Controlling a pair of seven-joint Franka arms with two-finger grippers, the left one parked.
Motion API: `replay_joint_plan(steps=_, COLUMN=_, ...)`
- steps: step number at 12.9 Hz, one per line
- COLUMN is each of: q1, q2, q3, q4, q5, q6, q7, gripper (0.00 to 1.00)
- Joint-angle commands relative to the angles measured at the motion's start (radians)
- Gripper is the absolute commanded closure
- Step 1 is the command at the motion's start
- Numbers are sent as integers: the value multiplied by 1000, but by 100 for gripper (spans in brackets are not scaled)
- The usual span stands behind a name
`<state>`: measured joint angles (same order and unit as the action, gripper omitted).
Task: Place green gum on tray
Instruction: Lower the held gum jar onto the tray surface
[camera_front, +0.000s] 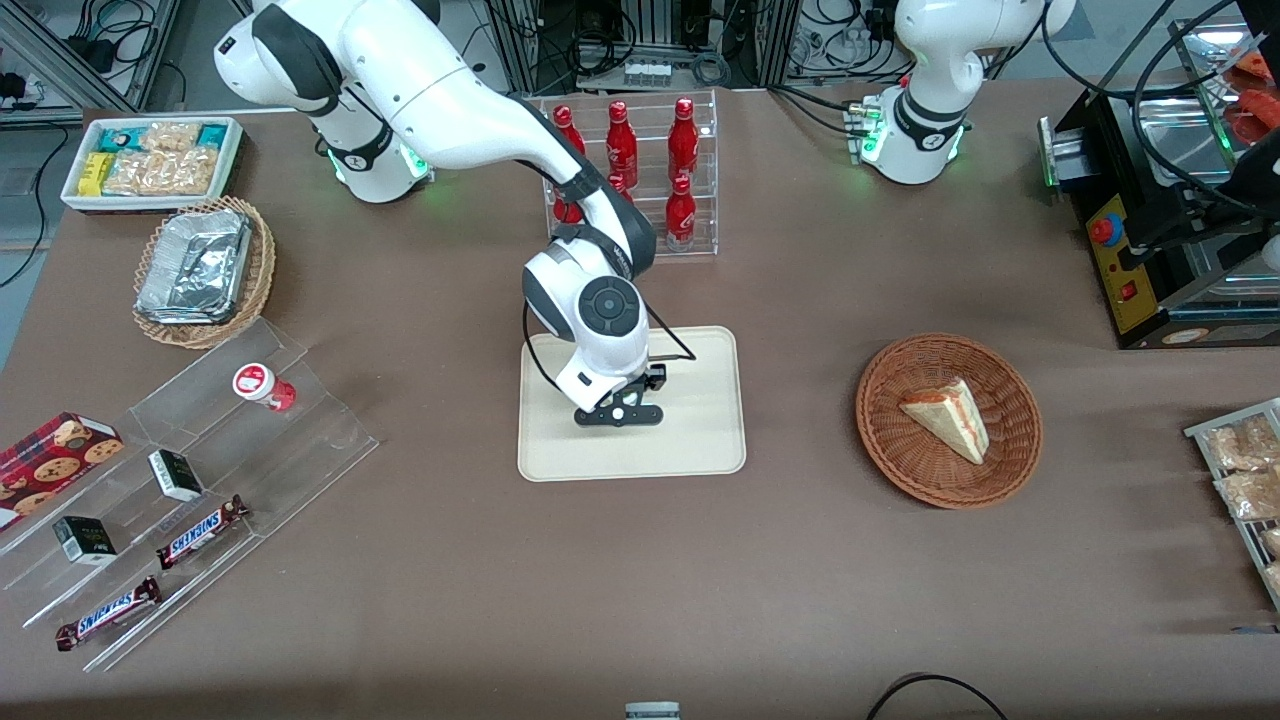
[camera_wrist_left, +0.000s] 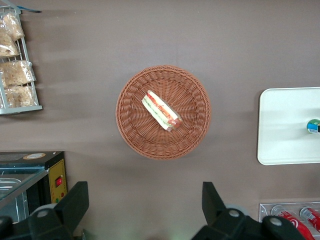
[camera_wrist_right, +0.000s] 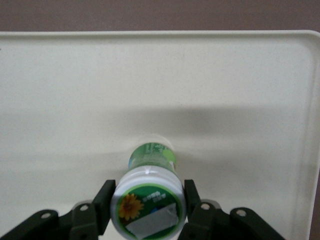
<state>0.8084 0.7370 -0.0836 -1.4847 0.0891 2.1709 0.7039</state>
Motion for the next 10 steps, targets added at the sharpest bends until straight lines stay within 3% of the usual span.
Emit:
replay_joint_plan(steps=1, q1=2, q2=32, q3=-7, q4=37, q5=24, q6=14, q7=-9, gripper=0)
replay_joint_plan(steps=10, q1=2, q2=-4, q3=-7, q4=35, q5=17, q6=-5, q7=-32, gripper=0)
